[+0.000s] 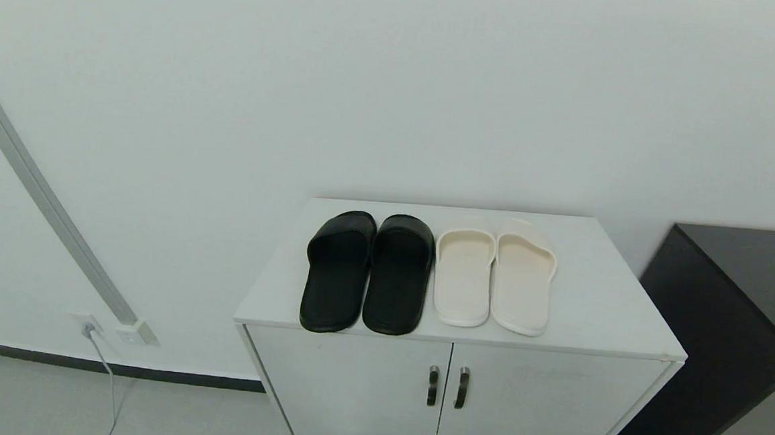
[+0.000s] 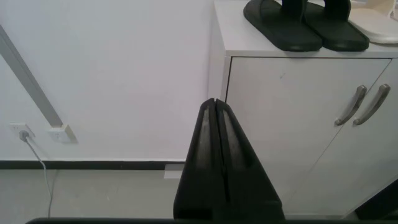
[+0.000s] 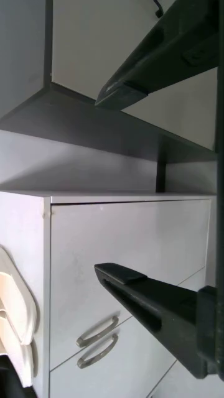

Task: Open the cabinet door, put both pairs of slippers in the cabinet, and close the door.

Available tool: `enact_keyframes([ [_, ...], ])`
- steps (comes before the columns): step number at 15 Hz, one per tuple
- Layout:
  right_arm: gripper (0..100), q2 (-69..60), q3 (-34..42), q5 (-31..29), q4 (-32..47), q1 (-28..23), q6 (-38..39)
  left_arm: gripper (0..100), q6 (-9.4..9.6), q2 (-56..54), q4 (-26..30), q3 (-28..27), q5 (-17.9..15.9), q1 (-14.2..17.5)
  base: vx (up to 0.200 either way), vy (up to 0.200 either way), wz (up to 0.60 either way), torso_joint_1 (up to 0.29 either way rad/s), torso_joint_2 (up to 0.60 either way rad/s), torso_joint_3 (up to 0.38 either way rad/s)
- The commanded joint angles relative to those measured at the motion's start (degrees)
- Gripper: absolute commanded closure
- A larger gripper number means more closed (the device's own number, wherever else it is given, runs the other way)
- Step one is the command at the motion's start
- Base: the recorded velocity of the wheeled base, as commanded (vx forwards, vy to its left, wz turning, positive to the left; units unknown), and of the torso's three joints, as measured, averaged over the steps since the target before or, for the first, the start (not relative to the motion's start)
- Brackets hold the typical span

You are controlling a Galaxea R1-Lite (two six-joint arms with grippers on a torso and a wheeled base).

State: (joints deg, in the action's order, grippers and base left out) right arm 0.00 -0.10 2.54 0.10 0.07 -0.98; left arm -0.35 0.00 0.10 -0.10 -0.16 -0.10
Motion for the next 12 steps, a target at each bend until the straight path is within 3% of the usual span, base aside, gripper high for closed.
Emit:
enact_keyframes([
  [1,0,0.1,0.0,0.1,0.0,0.0,-0.3,100,0.0,0.0,0.0,0.0,0.0,0.0,0.0,0.0,0.0,0.0,0.0,0.0],
  [12,0,0.3,-1.7,-0.2,-0.5,0.0,0.0,100,0.62,0.0,0.0,0.0,-0.1,0.0,0.0,0.0,0.0,0.0,0.0,0.0],
])
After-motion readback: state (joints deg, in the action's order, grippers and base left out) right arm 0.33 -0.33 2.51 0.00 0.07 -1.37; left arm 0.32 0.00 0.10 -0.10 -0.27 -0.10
